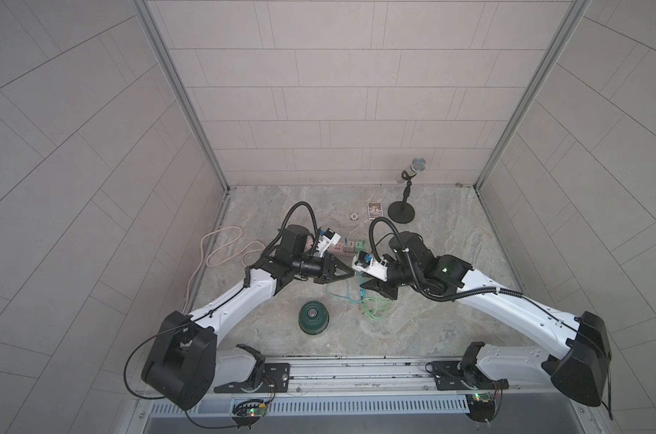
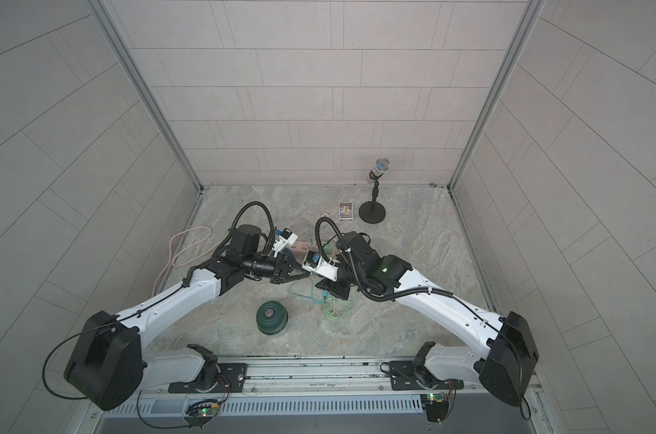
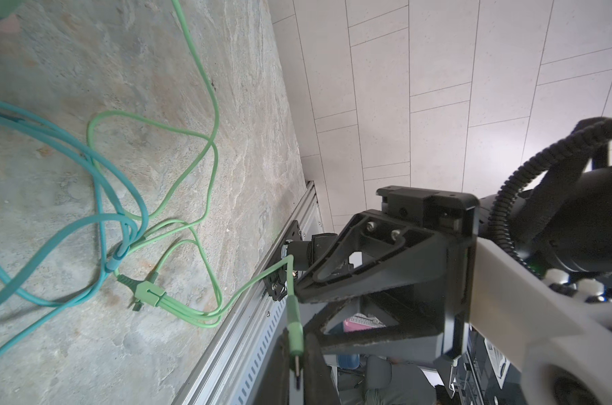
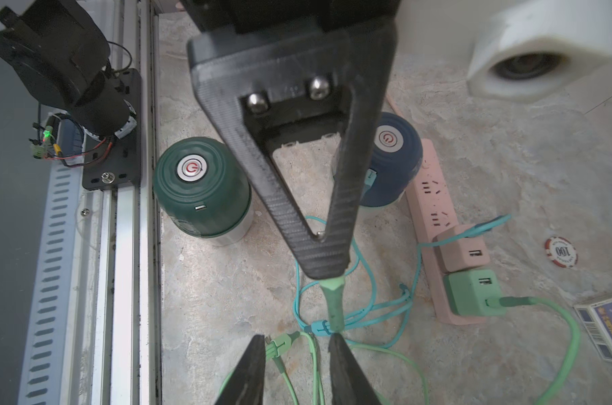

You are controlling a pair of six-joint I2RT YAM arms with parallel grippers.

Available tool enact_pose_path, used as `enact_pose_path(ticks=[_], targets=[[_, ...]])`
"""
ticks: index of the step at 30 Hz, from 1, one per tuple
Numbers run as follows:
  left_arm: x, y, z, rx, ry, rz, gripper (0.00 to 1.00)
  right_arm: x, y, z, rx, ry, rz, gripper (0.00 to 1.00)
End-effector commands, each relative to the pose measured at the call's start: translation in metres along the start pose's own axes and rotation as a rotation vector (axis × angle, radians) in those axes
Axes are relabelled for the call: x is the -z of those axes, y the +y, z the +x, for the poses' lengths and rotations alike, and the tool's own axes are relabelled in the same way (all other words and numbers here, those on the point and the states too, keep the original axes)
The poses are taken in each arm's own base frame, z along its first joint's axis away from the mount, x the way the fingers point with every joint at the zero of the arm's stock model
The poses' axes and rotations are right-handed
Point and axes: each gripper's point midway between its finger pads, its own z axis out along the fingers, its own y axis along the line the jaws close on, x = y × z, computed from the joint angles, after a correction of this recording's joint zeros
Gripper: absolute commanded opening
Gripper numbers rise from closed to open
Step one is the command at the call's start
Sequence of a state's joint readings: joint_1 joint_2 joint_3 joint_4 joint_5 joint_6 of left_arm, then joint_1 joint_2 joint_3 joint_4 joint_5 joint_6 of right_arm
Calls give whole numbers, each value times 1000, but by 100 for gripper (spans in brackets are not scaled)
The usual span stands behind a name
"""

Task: Charge the cordless meat grinders
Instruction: Pick up the charging cable from the center of the board.

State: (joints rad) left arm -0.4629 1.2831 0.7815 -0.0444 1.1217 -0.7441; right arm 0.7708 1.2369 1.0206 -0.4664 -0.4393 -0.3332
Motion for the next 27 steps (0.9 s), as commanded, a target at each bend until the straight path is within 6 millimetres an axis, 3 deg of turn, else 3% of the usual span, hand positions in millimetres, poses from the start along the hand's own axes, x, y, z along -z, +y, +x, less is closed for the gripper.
enact_pose_path(ticks=[1, 12, 21, 27], targets=[[2, -11, 4, -19, 17, 19, 6, 0, -12, -10, 81, -27, 79, 30], [3, -10, 5, -45, 15, 9, 6, -14, -3, -6, 110, 14, 49, 26], [3, -11, 6, -44, 19, 12, 6, -18, -8, -7, 64, 36, 59, 10], [4, -12, 7, -48, 19, 16, 6, -23, -6, -4, 41, 74, 37, 19]])
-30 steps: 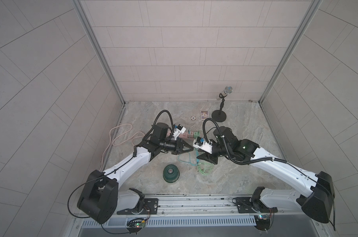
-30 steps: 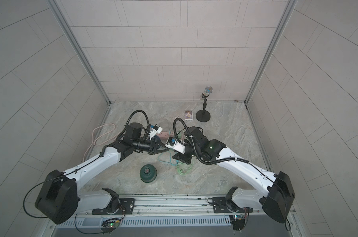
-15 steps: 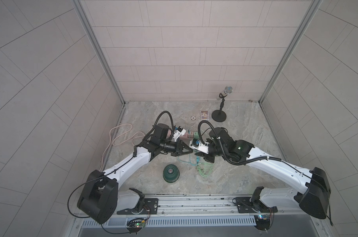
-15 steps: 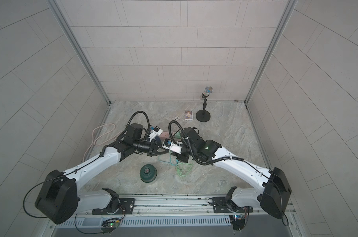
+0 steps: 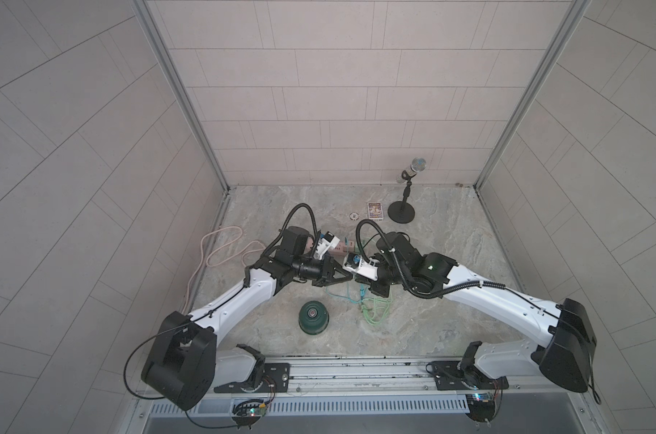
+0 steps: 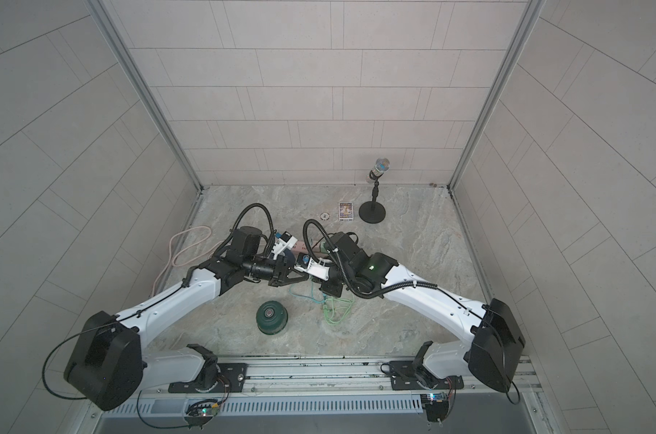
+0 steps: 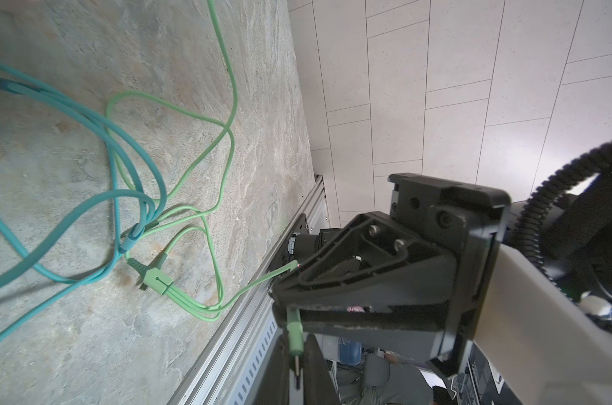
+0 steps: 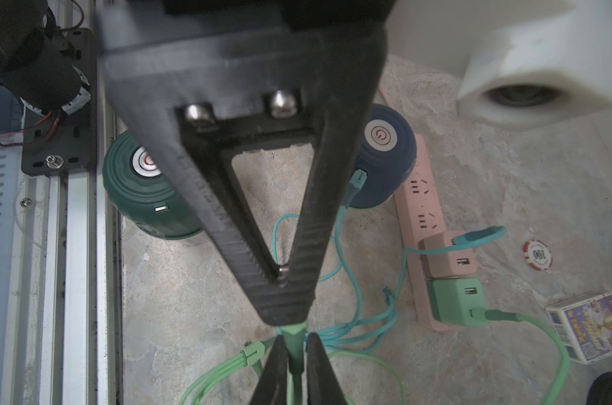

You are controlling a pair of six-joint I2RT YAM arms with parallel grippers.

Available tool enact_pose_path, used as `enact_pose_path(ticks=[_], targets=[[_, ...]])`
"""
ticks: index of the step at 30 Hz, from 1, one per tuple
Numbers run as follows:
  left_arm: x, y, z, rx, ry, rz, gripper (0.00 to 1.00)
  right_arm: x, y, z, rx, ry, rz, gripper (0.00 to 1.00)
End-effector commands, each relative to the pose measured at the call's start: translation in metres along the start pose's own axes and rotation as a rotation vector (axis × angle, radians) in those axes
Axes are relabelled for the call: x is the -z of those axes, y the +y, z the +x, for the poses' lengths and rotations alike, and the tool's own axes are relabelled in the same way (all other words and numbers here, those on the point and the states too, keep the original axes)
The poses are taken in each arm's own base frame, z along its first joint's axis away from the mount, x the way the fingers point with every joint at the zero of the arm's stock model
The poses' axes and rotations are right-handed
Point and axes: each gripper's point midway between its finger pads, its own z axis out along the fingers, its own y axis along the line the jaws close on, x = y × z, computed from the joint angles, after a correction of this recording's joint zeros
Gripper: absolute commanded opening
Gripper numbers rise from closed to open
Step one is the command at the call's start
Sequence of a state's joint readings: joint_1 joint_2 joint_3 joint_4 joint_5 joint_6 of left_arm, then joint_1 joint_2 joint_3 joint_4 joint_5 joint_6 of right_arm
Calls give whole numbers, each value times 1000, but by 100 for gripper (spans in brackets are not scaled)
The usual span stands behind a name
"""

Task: Charge the cordless meat grinders
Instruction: Pick up the charging cable from the center of the board.

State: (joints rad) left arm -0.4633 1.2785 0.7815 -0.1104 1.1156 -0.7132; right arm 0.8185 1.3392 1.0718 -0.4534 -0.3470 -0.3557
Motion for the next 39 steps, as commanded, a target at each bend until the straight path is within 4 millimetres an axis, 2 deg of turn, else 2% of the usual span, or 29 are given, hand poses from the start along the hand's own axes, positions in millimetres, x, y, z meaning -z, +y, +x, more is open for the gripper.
enact_pose_path(ticks=[1, 5, 12, 14, 16, 17, 22, 31, 39], targets=[[4, -18, 0, -69, -1, 39, 6, 2, 1, -4, -2, 3, 2, 19], [4, -17, 1, -67, 0, 37, 6, 4, 1, -6, 1, -9, 3, 10], [5, -11, 5, -66, 14, 4, 6, 8, 4, -6, -6, 17, -17, 8], [4, -10, 6, -62, 21, 1, 6, 9, 5, -6, -4, 15, -22, 12], [4, -10, 7, -62, 26, 2, 6, 11, 6, -6, -3, 4, -18, 23], [4, -9, 7, -60, 26, -2, 6, 12, 6, -6, 0, -5, -12, 24], [4, -8, 8, -58, 30, -7, 6, 14, 8, -5, 2, -12, -14, 24], [6, -12, 7, -65, 23, -3, 6, 6, 11, -6, 3, 1, -30, 23], [7, -14, 7, -68, 19, -1, 6, 3, 14, -6, 2, 21, -52, 13]])
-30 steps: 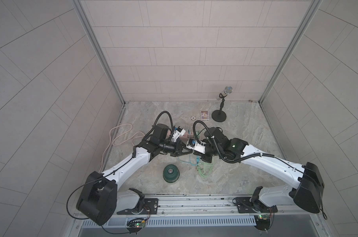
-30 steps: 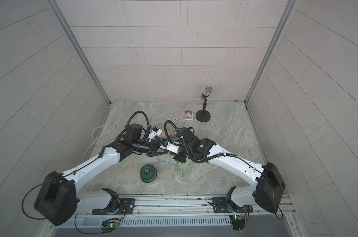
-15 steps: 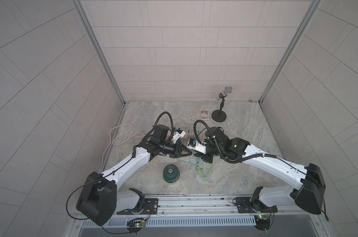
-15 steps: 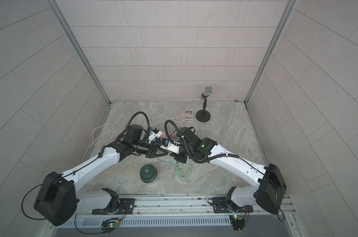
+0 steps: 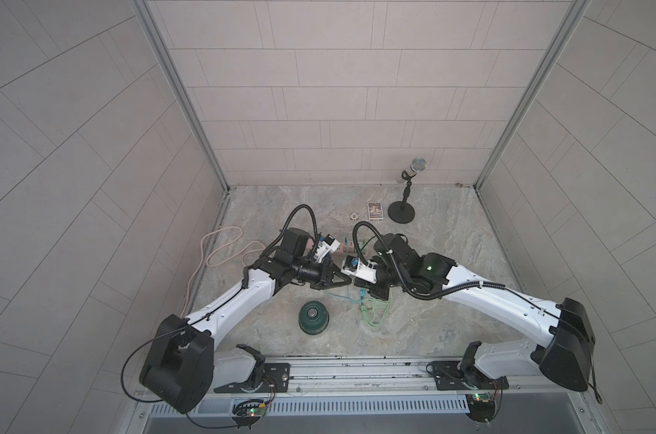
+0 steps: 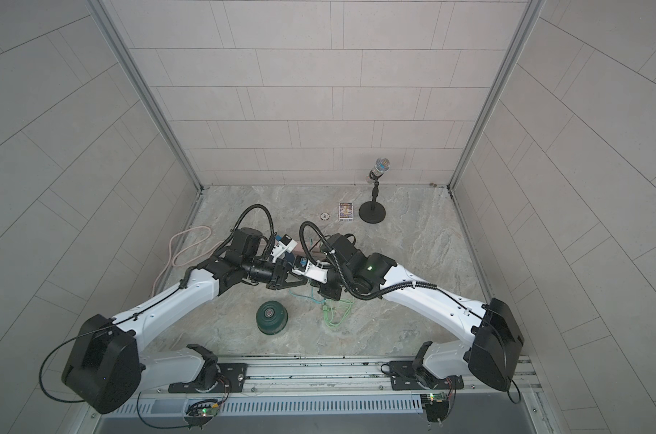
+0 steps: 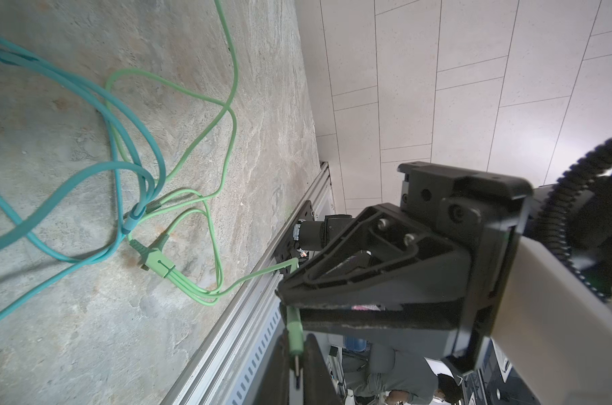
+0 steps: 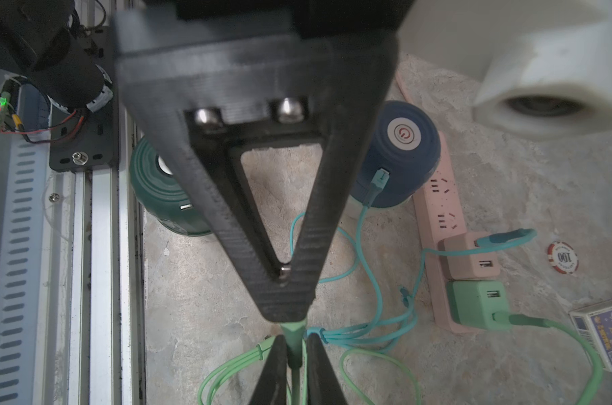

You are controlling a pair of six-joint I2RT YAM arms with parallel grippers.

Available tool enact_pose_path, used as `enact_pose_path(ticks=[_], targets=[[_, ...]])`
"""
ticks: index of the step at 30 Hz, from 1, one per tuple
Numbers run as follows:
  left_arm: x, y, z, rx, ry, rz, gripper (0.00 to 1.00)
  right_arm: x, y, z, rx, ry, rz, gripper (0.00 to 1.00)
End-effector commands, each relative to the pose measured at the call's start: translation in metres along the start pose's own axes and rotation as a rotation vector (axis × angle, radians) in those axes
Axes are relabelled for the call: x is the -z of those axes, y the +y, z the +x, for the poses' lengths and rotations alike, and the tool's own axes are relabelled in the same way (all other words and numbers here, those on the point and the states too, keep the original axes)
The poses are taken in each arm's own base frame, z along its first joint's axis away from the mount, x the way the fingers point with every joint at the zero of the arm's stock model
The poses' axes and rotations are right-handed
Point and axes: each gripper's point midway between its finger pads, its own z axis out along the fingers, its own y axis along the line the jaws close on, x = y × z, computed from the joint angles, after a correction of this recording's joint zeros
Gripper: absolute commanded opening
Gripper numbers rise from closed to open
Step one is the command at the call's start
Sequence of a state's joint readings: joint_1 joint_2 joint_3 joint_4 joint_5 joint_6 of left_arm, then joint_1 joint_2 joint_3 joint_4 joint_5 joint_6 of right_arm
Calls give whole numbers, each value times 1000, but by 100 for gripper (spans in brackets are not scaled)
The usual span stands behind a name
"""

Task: Charge the cordless meat grinders
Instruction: Pick up the charging cable from the center of the board.

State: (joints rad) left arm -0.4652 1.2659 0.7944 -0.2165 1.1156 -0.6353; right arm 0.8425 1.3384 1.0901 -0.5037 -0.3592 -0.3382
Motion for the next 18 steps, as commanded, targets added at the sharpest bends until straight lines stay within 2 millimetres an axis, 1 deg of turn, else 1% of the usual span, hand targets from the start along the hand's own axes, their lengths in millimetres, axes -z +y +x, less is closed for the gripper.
enact_pose_path(ticks=[1, 7, 13, 14, 16, 18], targets=[[5, -17, -4, -61, -16, 23, 6, 0, 2, -5, 9, 7, -14, 13], [5, -15, -3, -55, -13, 22, 6, 4, 1, -7, 7, 5, -10, 8], [6, -10, 0, -36, -10, -4, 7, 6, 1, -5, -11, 33, -12, 7], [6, -9, 0, -29, -11, -13, 10, 6, 1, -4, -16, 39, -15, 7], [8, -6, -1, -23, -16, -37, 20, 7, 4, -3, -24, 53, -32, 7], [16, -3, 0, -24, -22, -82, 30, 7, 10, 2, -31, 83, -67, 7]])
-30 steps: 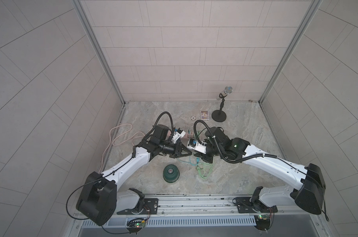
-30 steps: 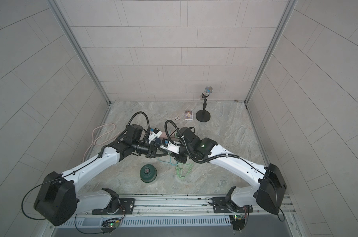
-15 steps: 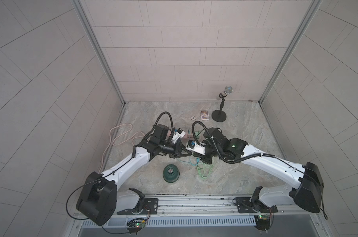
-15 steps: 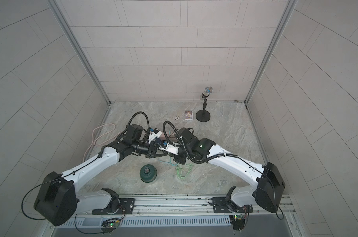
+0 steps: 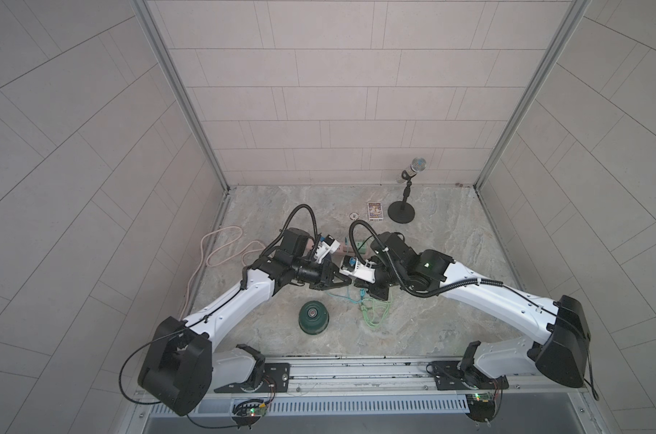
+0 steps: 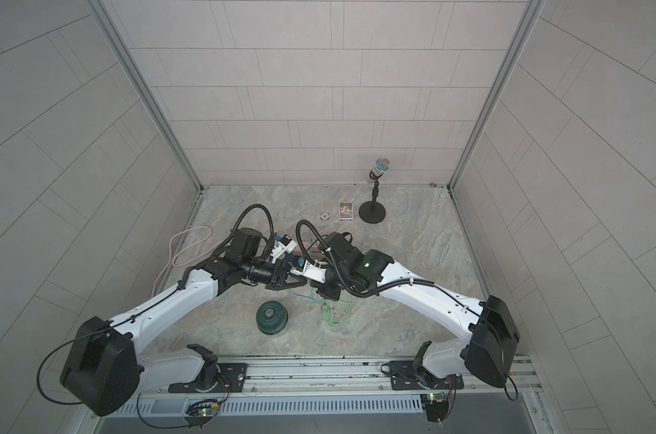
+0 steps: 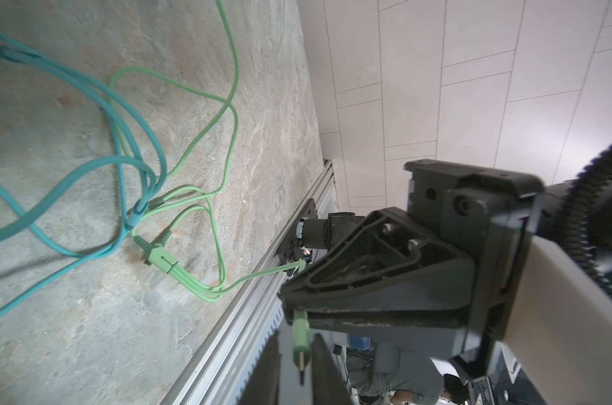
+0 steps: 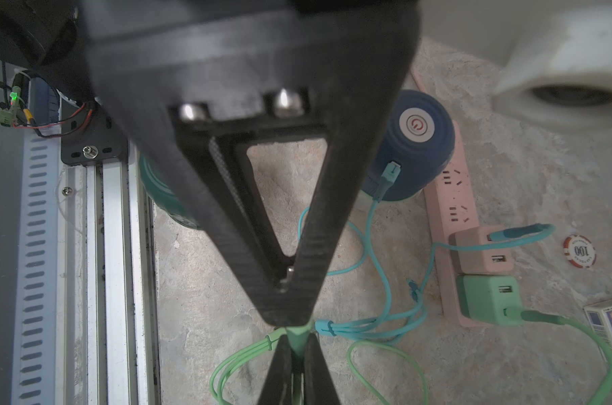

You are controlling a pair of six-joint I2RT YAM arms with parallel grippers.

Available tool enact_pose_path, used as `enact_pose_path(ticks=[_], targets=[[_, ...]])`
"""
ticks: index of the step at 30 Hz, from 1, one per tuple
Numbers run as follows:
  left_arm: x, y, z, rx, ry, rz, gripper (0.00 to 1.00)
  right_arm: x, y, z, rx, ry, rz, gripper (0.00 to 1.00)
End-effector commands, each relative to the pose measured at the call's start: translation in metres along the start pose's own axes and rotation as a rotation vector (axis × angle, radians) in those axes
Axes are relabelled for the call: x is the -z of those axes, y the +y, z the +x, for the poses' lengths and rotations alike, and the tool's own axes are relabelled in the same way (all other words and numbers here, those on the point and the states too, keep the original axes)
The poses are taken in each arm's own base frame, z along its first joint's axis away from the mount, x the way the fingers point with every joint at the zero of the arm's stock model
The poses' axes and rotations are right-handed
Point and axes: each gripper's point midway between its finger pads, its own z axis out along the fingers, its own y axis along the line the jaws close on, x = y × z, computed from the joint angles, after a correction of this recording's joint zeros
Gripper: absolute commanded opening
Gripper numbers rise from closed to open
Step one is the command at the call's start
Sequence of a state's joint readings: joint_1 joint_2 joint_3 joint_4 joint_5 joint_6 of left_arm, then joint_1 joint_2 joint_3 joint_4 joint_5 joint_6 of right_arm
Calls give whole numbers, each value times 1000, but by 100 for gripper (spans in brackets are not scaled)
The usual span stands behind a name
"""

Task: Charge the cordless meat grinders
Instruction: Pick up the charging cable from the center of the board.

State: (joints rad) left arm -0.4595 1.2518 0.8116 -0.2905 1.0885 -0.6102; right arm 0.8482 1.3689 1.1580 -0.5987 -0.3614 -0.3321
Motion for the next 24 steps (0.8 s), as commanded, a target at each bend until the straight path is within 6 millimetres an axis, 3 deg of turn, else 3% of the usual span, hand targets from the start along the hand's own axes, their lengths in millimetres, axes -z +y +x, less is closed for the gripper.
enact_pose_path(ticks=[1, 7, 13, 19, 24], targets=[[18, -1, -3, -36, -31, -84, 34, 4, 11, 6, -21, 51, -63, 7], [68, 28, 2, 94, -152, -273, 40, 0, 37, 23, -77, 134, -198, 7], [100, 55, 31, 236, -221, -442, 46, -14, 61, 33, -78, 207, -281, 7], [103, 71, 73, 344, -156, -517, 48, -30, 73, 28, -17, 234, -269, 8], [93, 82, 86, 406, -132, -487, 49, -40, 76, 15, 34, 211, -255, 7]])
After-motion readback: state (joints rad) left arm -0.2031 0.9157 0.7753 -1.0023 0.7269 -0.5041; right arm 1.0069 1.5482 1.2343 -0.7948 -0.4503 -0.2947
